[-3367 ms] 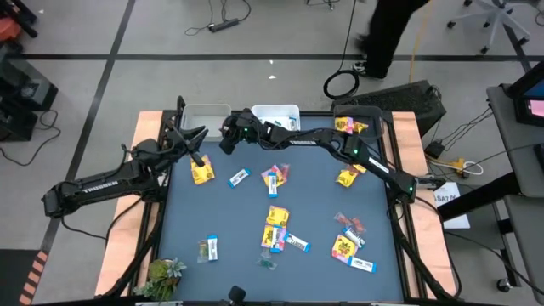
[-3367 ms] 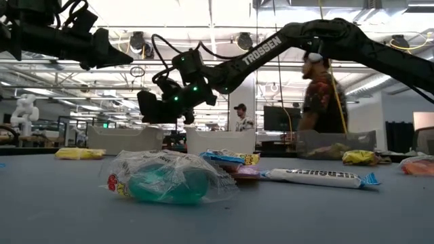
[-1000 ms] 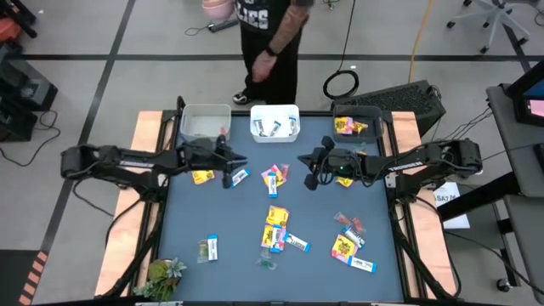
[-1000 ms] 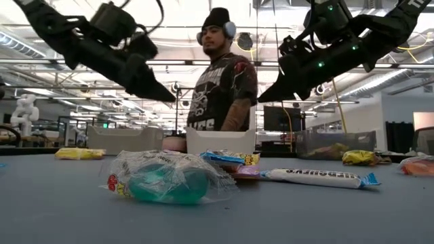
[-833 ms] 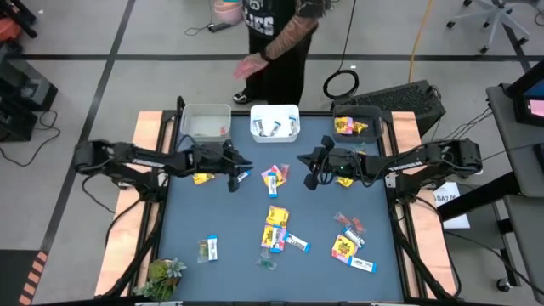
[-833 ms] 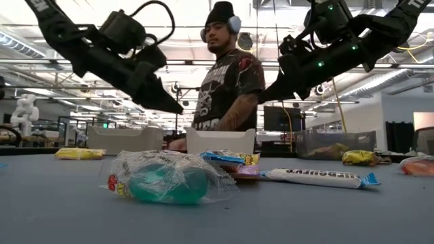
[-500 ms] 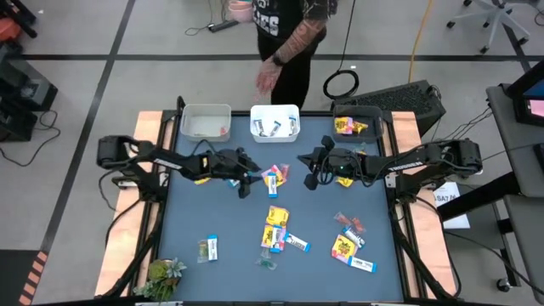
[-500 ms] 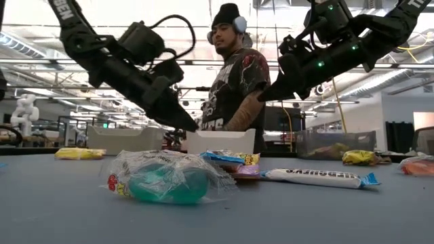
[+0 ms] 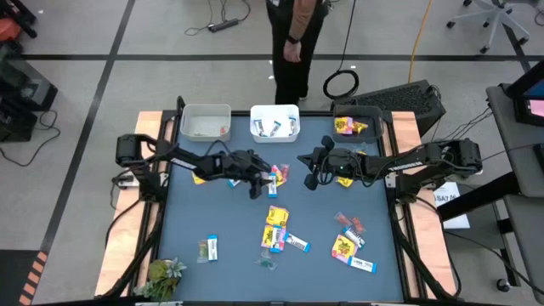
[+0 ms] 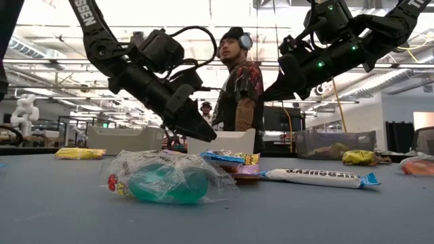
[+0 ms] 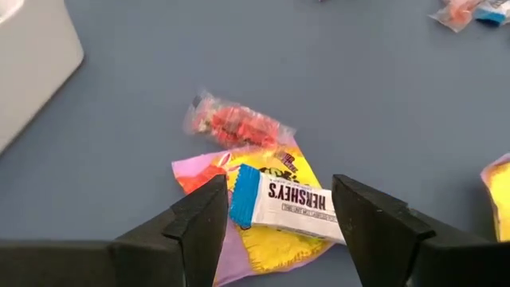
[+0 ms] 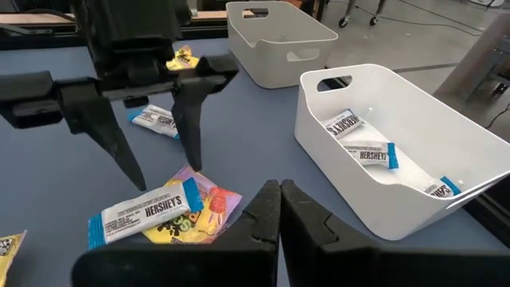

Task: Sort candy
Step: Put the white chocolate into the white bin

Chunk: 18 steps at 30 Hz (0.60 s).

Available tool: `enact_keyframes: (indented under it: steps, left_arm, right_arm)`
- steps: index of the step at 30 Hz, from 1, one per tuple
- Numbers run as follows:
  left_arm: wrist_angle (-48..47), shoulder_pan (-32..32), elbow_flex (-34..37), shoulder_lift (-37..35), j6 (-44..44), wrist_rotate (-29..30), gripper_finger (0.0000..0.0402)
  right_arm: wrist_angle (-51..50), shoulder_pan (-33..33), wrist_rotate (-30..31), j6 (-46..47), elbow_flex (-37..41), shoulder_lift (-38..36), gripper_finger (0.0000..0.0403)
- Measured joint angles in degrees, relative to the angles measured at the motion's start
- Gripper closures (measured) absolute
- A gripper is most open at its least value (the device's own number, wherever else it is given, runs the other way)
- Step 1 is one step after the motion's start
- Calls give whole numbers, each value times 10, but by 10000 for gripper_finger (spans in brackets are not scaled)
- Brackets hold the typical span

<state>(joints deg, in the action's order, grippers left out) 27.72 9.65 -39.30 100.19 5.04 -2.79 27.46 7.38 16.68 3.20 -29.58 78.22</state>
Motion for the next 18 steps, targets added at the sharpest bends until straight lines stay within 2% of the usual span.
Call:
enact_keyframes:
  steps: [4, 14, 18]
  left_arm:
    - [0, 0, -7, 21, 21, 0, 171]
    - [5, 0, -29, 74, 2, 2, 171]
    - [6, 0, -29, 79, 0, 2, 193]
  right_arm:
    - [0, 0, 0, 0, 0, 0, 403]
    - [0, 0, 0, 0, 0, 0, 403]
    - [0, 0, 0, 0, 0, 0, 403]
